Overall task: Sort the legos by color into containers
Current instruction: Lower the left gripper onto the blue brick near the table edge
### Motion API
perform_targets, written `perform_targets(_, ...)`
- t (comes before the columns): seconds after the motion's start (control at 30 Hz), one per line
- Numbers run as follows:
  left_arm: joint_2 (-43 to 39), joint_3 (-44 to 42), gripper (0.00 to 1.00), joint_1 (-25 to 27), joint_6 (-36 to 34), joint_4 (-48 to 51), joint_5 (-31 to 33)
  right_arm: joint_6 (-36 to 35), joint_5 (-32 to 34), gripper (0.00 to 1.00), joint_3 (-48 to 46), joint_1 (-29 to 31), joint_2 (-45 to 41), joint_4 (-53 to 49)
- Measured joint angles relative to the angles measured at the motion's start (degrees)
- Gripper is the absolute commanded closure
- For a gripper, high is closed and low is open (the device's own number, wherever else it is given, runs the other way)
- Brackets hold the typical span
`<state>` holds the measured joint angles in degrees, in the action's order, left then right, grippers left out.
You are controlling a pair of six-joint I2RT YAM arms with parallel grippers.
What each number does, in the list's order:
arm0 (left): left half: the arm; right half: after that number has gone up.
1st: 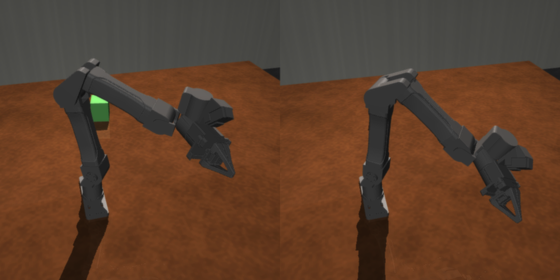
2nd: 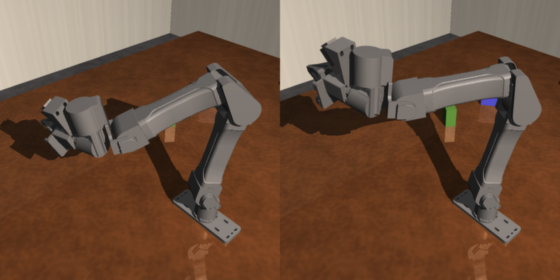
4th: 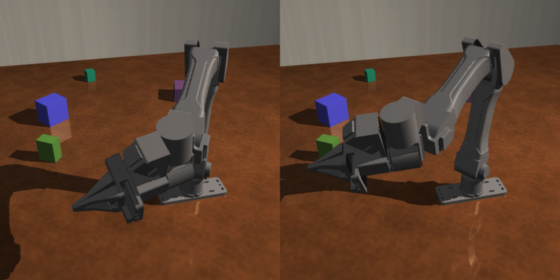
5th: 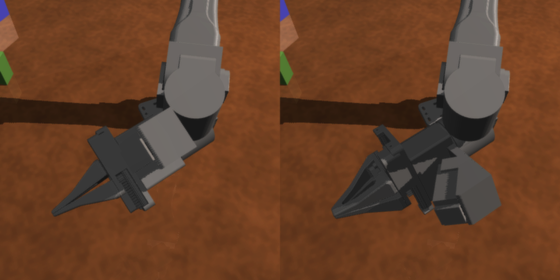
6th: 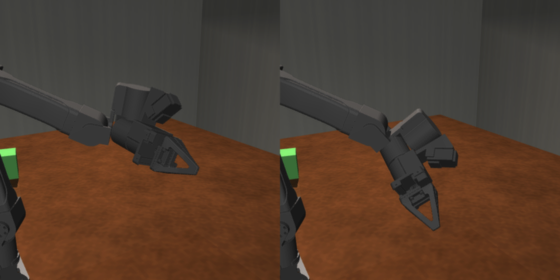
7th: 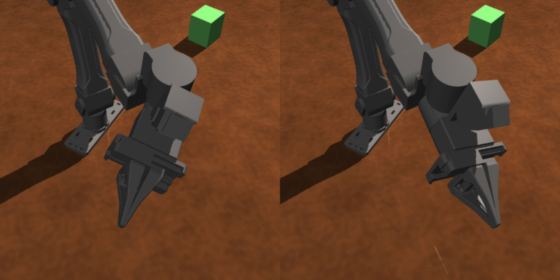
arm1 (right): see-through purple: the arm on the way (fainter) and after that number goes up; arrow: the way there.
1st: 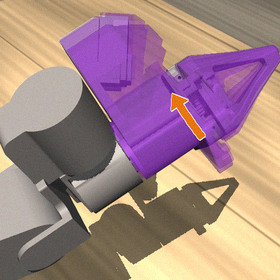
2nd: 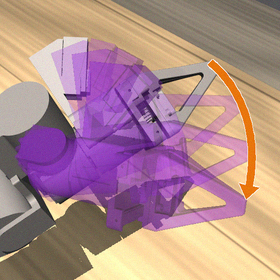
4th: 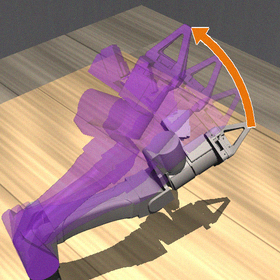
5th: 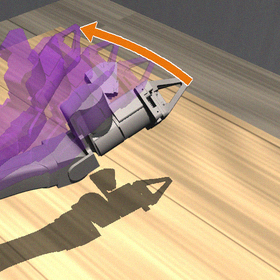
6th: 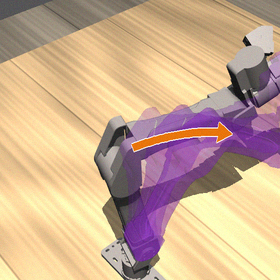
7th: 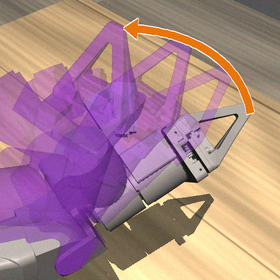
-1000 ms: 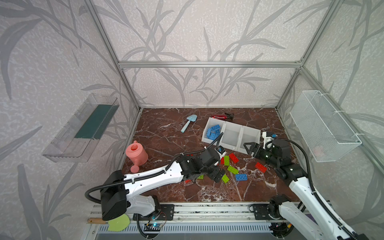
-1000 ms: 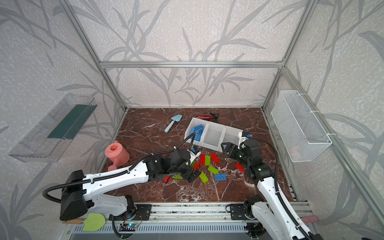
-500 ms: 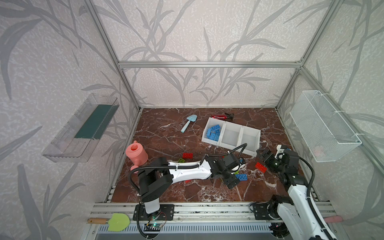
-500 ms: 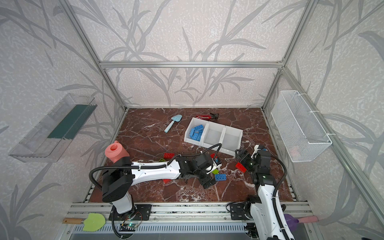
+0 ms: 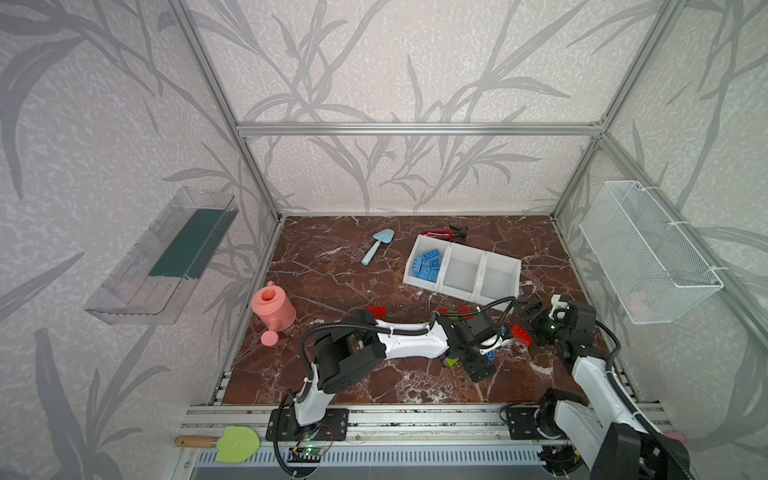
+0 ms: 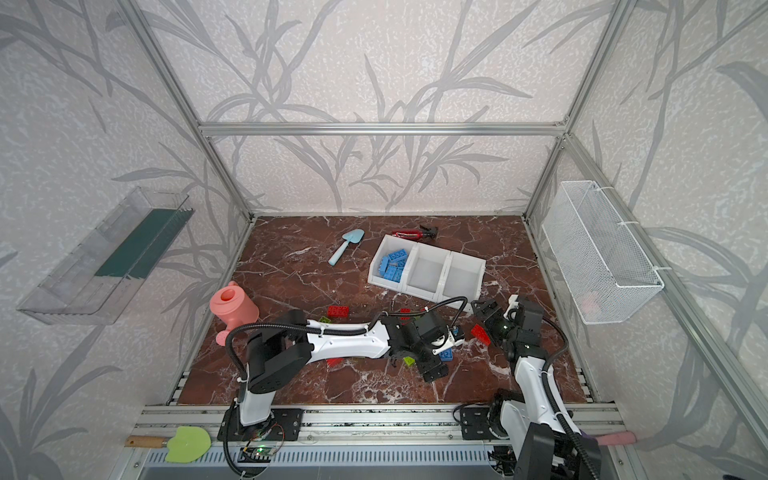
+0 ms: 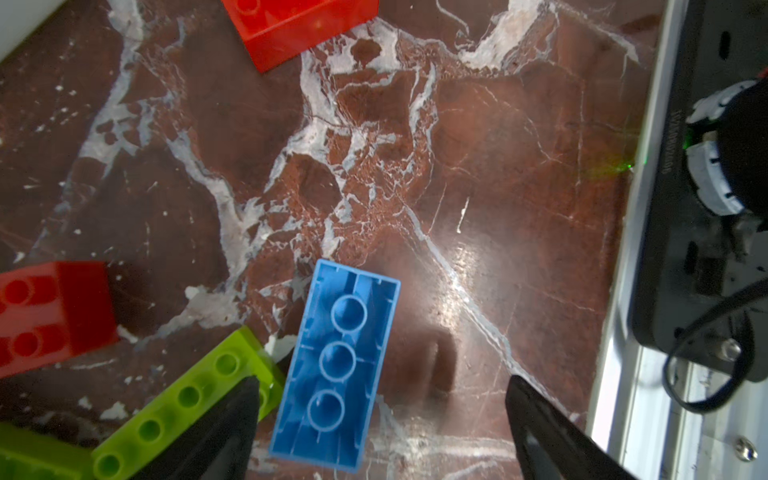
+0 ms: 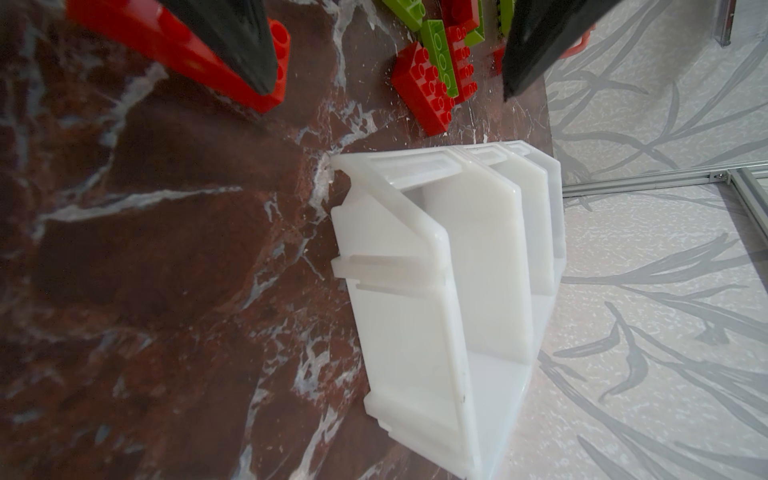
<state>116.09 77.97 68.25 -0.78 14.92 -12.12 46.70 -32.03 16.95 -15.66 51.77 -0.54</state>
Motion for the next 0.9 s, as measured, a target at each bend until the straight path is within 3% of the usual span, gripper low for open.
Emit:
perform_targets(0.3,2.6,2.8,0.41,0.0,-0.9,-1.2,1.2,0.0,0.0,0.14,-0.5,0.0,-0.5,1.1)
perform_targets(0.57,2.8,2.8,0.60,0.0,-0.5,-1.7,2.8,0.0,-0.3,0.14,-0.7,0.0,-0.5,1.7)
perform_targets(0.9,2.5,2.5,0.67,0.0,-0.6,-2.8,4.9,0.0,-1.1,0.14,-1.1,0.0,-0.6,2.1)
